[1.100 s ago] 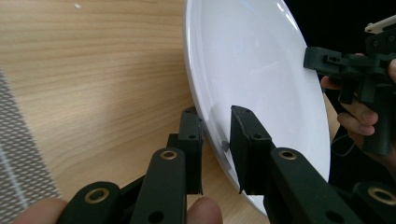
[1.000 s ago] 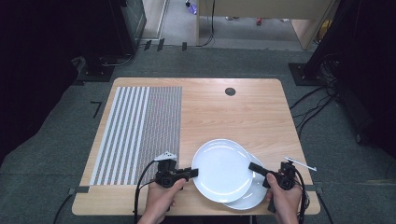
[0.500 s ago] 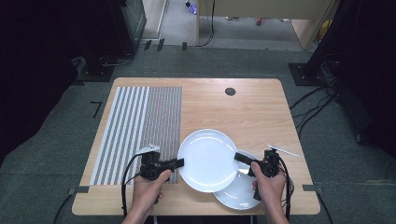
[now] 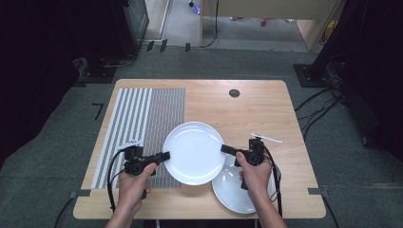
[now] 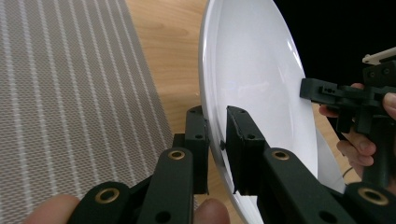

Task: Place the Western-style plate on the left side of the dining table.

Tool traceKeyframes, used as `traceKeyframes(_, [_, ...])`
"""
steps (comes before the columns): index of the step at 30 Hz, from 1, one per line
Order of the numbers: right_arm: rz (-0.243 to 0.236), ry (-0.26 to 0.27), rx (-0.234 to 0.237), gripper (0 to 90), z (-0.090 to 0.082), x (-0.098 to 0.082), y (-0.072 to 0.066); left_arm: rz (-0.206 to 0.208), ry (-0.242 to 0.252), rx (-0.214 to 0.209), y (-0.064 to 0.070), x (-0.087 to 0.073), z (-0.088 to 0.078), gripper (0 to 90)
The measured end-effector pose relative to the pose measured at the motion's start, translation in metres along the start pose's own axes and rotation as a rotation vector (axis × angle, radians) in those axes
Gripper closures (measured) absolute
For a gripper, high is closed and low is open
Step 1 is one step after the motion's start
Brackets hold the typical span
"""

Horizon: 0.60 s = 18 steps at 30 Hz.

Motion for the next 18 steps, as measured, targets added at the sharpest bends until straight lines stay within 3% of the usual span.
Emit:
traceKeyframes(13, [-0.046,-0.034,0.014,86.3,0.042,0.016,-0.026,-0.04,0.048,0.04,-0.033,0.026,-0.02,79.4])
traceKeyframes(18, [-0.054,-0.043,0.02,86.3,0.055,0.02,-0.033,-0.039,0.059,0.065,-0.042,0.036,-0.027,79.0])
Point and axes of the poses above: each handheld gripper's, and its own axes: z roughly forward along the jaws, x roughly out of its top, y roughly to its right, the point moved 9 cm from there along z, roughly forward along the jaws, and after that the axes turned 13 degrees about -z, right-handed, at the moved point
